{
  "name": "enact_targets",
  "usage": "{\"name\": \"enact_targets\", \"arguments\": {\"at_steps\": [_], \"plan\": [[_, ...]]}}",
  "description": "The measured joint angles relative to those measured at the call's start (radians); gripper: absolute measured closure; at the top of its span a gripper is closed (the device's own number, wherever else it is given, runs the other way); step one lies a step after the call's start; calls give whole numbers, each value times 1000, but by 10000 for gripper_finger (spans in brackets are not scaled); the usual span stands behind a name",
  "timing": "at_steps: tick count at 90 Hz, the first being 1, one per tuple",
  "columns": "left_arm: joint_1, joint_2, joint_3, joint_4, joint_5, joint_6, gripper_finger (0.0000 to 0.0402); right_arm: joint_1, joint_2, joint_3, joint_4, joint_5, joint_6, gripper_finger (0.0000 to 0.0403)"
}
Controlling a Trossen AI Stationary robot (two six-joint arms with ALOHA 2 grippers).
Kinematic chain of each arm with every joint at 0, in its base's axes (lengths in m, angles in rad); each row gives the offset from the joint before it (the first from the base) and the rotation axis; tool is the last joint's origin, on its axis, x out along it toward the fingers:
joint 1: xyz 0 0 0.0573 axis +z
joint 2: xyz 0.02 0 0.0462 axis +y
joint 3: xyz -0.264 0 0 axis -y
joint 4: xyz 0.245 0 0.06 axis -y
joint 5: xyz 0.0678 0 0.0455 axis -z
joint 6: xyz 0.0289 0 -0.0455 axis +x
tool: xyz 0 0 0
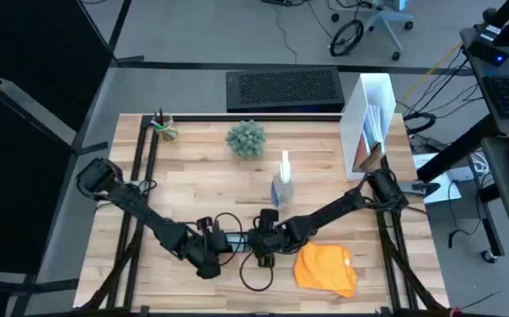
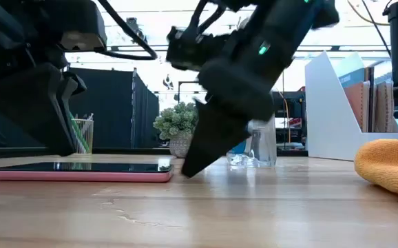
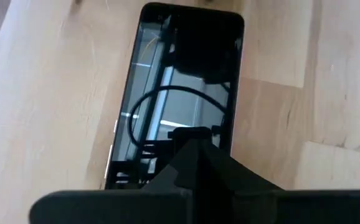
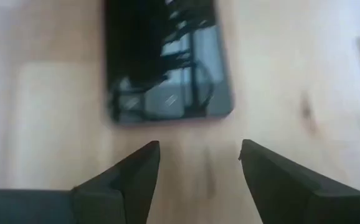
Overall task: Apply microfiber cloth
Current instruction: Spray cleaner from the bottle onto the cellphone
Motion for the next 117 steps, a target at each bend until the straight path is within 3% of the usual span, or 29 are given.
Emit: {"name": "enact_targets", "arguments": {"at_steps": [19,29,41,51,56,70,81,97,110,117], "plan": [[0,-81,61,7,-1,126,402,82,-219,1,-234,-24,36,197],[12,-164,64,14,-4,201,402,116,-324,-10,-295,-34,37,224],[32,-267,45,34,-31,310,402,129,-458,-146,-213,-35,41,297],[64,-355,-16,77,-30,373,402,129,-611,-353,-35,-35,58,375],[83,-395,-59,113,-31,393,402,129,-694,-477,75,-34,59,393],[134,-535,-225,301,7,420,402,115,-936,-775,411,-27,87,394],[178,-655,-355,412,33,440,402,87,-1092,-931,537,-26,40,401],[239,-784,-433,421,37,451,402,22,-1259,-1056,510,-24,-70,400],[262,-840,-439,349,-66,473,402,-11,-1326,-1093,495,0,-32,399],[264,-850,-439,375,-80,409,402,-13,-1335,-1103,490,-6,-27,399]]}}
